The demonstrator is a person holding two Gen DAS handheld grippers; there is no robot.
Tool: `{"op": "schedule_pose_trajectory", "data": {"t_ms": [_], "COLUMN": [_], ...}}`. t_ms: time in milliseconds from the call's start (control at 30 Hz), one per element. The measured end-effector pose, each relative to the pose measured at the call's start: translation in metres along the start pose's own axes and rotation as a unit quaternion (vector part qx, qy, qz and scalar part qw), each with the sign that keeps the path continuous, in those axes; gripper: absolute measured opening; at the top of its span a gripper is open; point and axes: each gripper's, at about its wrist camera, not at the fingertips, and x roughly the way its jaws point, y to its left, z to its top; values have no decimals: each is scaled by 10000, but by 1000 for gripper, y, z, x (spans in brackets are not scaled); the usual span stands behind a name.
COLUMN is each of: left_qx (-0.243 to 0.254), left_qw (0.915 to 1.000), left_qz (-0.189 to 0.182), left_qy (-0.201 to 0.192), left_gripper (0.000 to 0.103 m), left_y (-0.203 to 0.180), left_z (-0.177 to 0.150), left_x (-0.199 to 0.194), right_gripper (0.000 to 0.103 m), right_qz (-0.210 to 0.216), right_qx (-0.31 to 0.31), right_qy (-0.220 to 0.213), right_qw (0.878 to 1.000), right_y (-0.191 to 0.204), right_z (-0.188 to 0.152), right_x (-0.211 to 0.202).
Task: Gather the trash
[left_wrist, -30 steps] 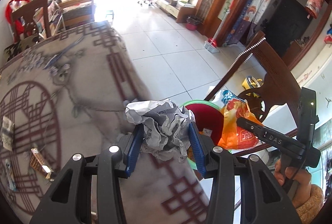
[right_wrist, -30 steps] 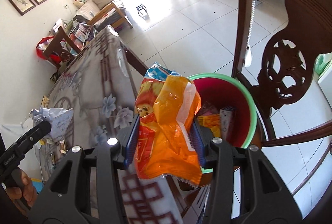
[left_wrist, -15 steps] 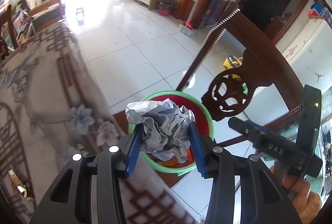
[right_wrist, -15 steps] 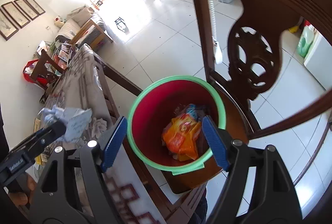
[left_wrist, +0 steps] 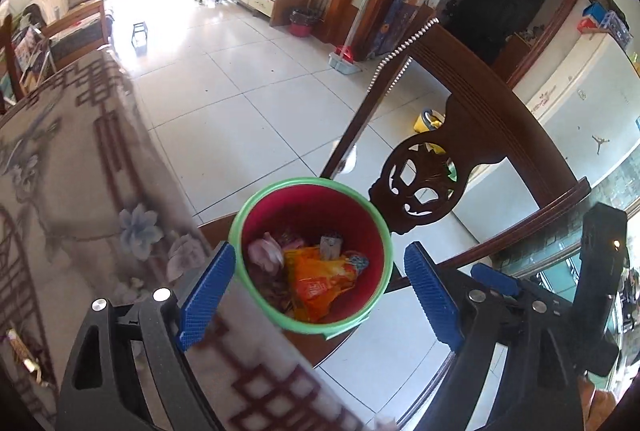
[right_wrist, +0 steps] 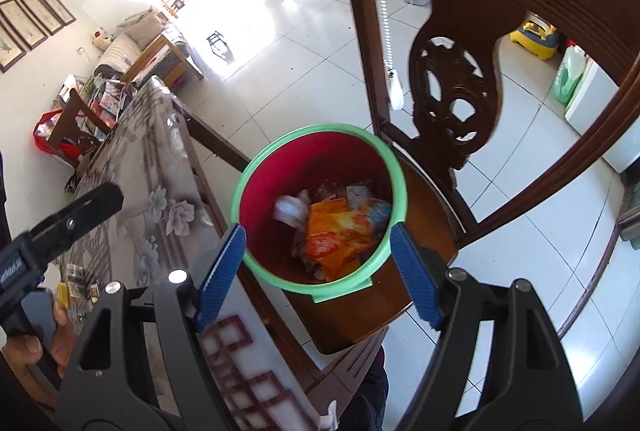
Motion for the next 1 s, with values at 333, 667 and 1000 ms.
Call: {"op": "schedule_pose_trajectory", "data": {"t_ms": [333,667,1000], "left_qx": [-979,-2828,-3207], "left_qw": [9891,9209,9056], "left_qz": [946,2659,2773], "left_qy": [-554,-344,-83], "left_gripper": [83,83,82], "left_y": [111,311,400], "left_z": [-59,-188,-244], "left_x": [-93,-168,-187], "right_gripper": [73,77,77], "right_qz": [626,1168,967], "right_qx": [-1016,-2279,-2480], "right_qy": [407,1147,1252], "right_qw": [9920,9598,9558], "right_y": [118,256,309], "right_z": [-25,-109,-171], "right_x": [31,44,32]}}
